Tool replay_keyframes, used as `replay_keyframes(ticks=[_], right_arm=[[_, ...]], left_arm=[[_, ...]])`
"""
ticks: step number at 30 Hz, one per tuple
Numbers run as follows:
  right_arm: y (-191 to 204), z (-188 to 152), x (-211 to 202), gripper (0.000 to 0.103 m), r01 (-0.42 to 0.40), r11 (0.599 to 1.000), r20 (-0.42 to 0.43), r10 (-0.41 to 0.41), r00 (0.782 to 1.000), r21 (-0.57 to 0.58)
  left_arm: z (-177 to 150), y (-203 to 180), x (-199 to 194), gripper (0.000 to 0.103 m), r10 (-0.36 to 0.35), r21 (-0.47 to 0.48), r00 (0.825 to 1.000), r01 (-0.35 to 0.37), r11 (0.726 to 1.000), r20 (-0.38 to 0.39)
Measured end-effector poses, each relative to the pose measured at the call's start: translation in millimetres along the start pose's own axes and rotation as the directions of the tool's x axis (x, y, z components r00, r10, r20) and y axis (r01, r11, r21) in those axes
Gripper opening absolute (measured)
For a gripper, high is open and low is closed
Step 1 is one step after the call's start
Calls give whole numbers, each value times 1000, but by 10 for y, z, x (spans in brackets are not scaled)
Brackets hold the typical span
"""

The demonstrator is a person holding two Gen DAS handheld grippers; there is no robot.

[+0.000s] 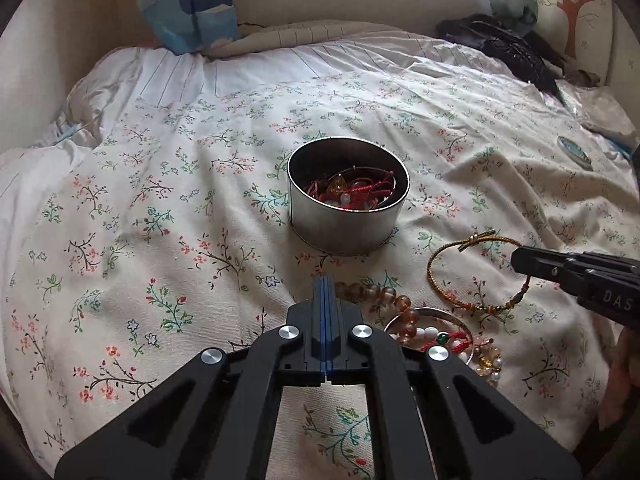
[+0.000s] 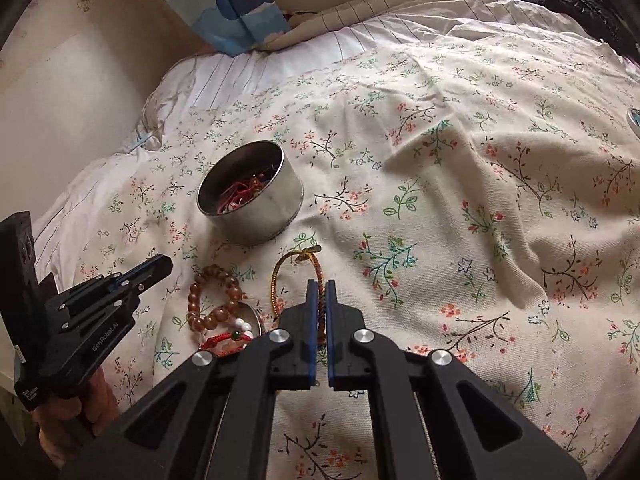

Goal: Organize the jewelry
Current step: 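Grasp the gold braided bracelet with the right tool while the left tool grasps the amber bead bracelet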

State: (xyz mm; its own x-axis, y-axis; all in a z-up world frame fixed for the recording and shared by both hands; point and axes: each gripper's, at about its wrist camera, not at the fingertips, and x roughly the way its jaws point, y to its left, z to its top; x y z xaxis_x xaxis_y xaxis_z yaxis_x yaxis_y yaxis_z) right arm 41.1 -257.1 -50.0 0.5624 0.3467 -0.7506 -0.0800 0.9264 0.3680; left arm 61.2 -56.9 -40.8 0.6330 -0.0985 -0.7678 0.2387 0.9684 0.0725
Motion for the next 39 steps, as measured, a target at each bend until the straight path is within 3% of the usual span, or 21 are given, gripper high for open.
replay_keyframes(ticks=[2,4,5,6,7,9,10,11,13,17,18,22,26,28,30,34,37,39], right_arm=[[9,-12,-2,4,1,1000,-2,-1,1000,-2],[3,-8,13,4,2,1000,-8,-2,1000,-3],[-3,-15,15,4,2,1000,-9,-2,1000,-3],[-2,-14,22,4,3,1000,-13,-3,1000,-3],[-6,-14,30,4,4,1000,-17,-4,1000,-2],[-15,-15,43,4,2,1000,-23,-2,1000,-2],[-18,-13,49,4,1,1000,-24,-1,1000,-2],[-22,-17,53,4,0,1000,-26,0,1000,-1],[-22,-24,64,4,0,1000,-30,0,1000,2],[-35,-26,51,4,-7,1000,-24,7,1000,10],[-40,-24,46,4,-9,1000,-22,10,1000,13],[-57,-23,29,4,-18,1000,-16,19,1000,23],[-52,-22,23,4,-21,999,-14,21,1000,25],[-51,-23,27,4,-21,999,-17,21,1000,24],[-57,-19,29,4,-23,999,-19,23,1000,26],[-61,-12,46,4,-29,999,-23,30,999,27],[-71,-4,60,4,-35,999,-25,36,999,32],[-82,-4,55,4,-40,999,-22,40,999,36]], left_arm=[[16,-51,64,4,8,34,1000,-8,999,-5],[14,-99,132,24,12,54,1000,-11,998,-22],[8,-129,168,47,29,74,999,-27,997,-26],[3,-157,197,58,53,94,998,-51,994,-22],[-2,-181,233,58,77,115,997,-74,991,-23],[-26,-177,357,57,106,131,992,-96,987,-72],[-45,-156,420,50,95,122,990,-82,989,-108],[-56,-139,446,33,92,115,988,-77,990,-128],[-65,-138,424,15,110,133,986,-93,987,-126],[-40,-116,252,9,109,128,991,-99,987,-73],[-23,-89,174,0,99,111,994,-93,989,-50],[23,60,-51,0,76,38,997,-77,996,16],[74,12,-60,1,9,64,999,-11,998,42],[78,-87,36,3,-9,109,1000,7,994,17],[66,-203,136,14,-1,163,1000,2,987,-4],[33,-236,395,17,-4,195,996,21,981,-88],[-3,-213,457,14,-7,194,992,32,980,-127],[-26,-200,444,0,-14,197,989,43,980,-147]])
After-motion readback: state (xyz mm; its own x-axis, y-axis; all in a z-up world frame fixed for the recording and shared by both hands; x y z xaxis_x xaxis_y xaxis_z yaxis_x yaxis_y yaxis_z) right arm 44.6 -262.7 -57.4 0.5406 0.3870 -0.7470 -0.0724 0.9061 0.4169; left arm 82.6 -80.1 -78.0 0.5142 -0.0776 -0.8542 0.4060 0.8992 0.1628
